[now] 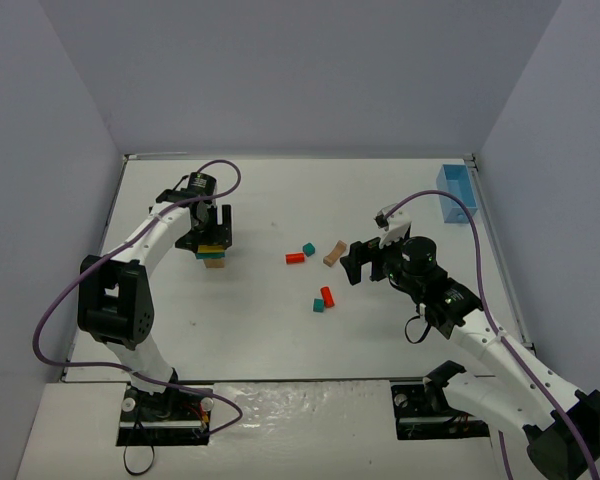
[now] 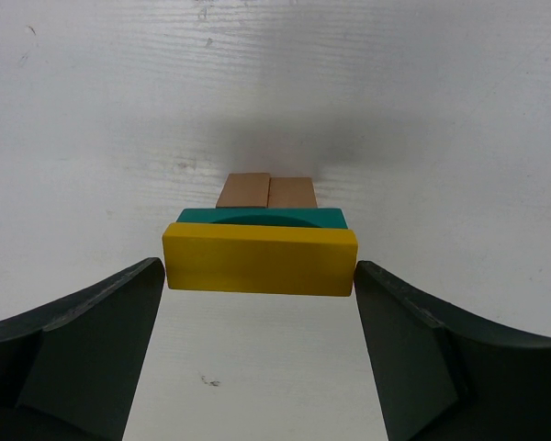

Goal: Build the wood block tower

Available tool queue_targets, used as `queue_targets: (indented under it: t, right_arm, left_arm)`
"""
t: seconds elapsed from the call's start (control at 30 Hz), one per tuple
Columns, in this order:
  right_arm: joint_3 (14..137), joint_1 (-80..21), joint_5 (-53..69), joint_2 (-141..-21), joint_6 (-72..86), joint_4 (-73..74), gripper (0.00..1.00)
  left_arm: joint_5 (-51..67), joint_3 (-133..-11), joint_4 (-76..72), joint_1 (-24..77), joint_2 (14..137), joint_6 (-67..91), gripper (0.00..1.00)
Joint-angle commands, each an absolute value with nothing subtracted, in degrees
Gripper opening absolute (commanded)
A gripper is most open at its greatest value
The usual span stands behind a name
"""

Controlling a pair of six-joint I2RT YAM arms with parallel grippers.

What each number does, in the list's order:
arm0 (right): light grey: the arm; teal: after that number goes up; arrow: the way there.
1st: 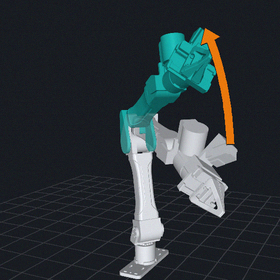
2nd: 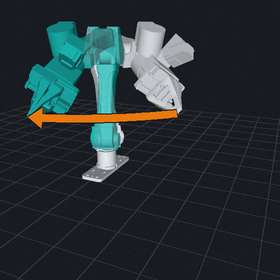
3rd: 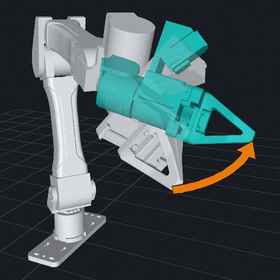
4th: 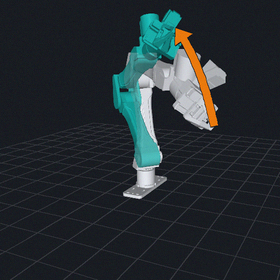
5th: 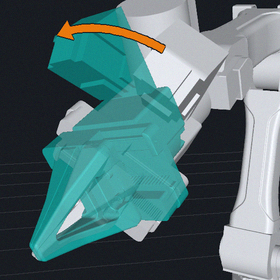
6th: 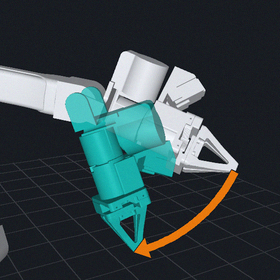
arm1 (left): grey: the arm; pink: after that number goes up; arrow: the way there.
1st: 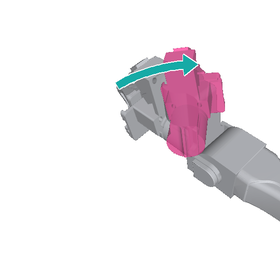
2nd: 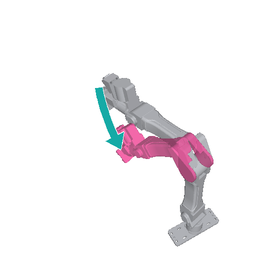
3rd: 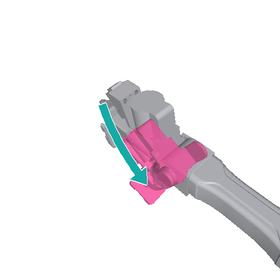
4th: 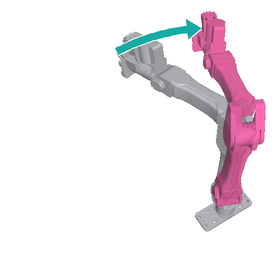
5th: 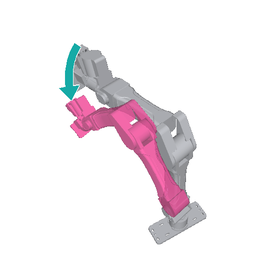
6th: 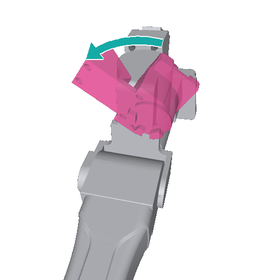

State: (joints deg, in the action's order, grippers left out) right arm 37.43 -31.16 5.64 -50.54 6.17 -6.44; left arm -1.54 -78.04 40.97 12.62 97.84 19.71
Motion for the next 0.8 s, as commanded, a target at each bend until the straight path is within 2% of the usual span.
queue_targets:
  t: [0.0, 0.37, 0.6, 0.77]
  right_arm:
    - [38.0, -30.9, 6.6, -51.2, 6.1, -10.2, 1.0]
    - [38.1, -30.9, 6.8, -51.3, 6.1, -10.3, 1.0]
    - [38.3, -30.9, 6.2, -50.6, 6.1, -10.1, 1.0]
    - [38.8, -30.9, 5.8, -49.3, 6.7, -10.0, 1.0]
  left_arm:
    - [-2.3, -79.4, 39.7, 12.1, 97.3, 19.1, 0.84]
    - [-2.6, -79.9, 40.0, 12.1, 96.1, 18.8, 0.87]
    - [-3.0, -83.5, 42.5, 12.1, 89.1, 17.3, 0.9]
    - [4.4, -85.4, 42.5, 12.9, 81.8, 13.4, 0.9]
